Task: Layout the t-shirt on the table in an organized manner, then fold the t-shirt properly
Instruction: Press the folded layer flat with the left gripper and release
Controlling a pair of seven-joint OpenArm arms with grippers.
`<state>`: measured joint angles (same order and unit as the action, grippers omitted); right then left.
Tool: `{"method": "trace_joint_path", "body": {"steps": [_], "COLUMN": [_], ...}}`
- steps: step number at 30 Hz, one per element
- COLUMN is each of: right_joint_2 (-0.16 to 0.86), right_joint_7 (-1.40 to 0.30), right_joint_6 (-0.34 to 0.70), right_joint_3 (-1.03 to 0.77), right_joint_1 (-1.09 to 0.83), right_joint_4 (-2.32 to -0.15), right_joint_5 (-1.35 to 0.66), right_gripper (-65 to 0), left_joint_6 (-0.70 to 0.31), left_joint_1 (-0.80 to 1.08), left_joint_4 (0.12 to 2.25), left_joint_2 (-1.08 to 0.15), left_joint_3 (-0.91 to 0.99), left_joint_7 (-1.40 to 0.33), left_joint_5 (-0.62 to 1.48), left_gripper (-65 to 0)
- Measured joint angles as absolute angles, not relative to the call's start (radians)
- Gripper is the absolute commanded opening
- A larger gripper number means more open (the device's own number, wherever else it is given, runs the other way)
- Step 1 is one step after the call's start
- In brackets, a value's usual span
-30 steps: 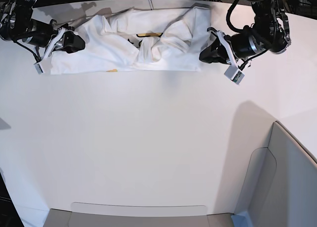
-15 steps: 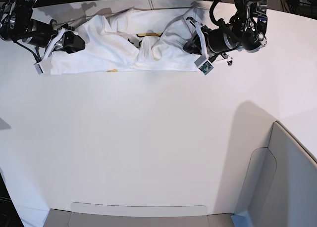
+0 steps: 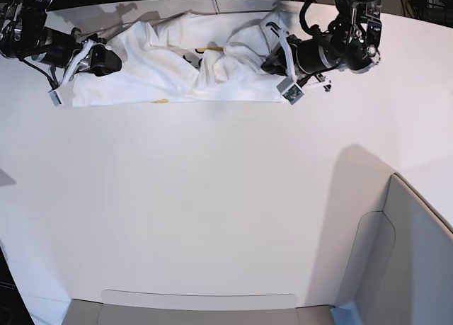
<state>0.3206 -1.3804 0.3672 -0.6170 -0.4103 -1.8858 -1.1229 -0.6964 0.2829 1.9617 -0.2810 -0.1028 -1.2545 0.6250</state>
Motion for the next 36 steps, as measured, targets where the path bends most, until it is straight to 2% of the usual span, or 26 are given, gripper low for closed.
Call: {"method": "trace_joint_path", "body": {"steps": [8,16,26,30,36], "right_joint_2": [0.321,0.321,0.321,0.321,0.323], "right_joint_7": [-1.38,-1.38,-1.381,-1.38,-1.381], "right_joint_6": [0.367,0.367,0.367,0.367,0.367], "right_joint_3": [-0.617,-0.617,-0.617,-0.617,-0.617], "right_joint_1": [-0.41,-0.41,-0.382,-0.375,-0.375], "right_joint_4": [-1.886,-1.886,-1.822,-1.8,-1.754], "right_joint_5": [-1.123,-1.123,-1.121,-1.123,-1.121], "right_gripper": [-49.1,-49.1,-49.1,-49.1,-49.1], "left_joint_6": [-0.696,-0.697,-0.697,-0.697,-0.697], "left_joint_1": [0.288,0.288,0.249,0.232,0.238], "left_joint_4": [2.001,2.001,2.001,2.014,2.014], "left_joint_2": [-0.283,-0.285,-0.288,-0.288,-0.282], "left_joint_3": [-0.188,-0.367,-0.364,-0.253,0.027], "left_joint_7": [-1.262,-1.263,-1.275,-1.253,-1.193], "left_joint_5": [0.624,0.625,0.627,0.628,0.628], "left_gripper": [-65.0,-65.0,-65.0,-65.0,-65.0]}}
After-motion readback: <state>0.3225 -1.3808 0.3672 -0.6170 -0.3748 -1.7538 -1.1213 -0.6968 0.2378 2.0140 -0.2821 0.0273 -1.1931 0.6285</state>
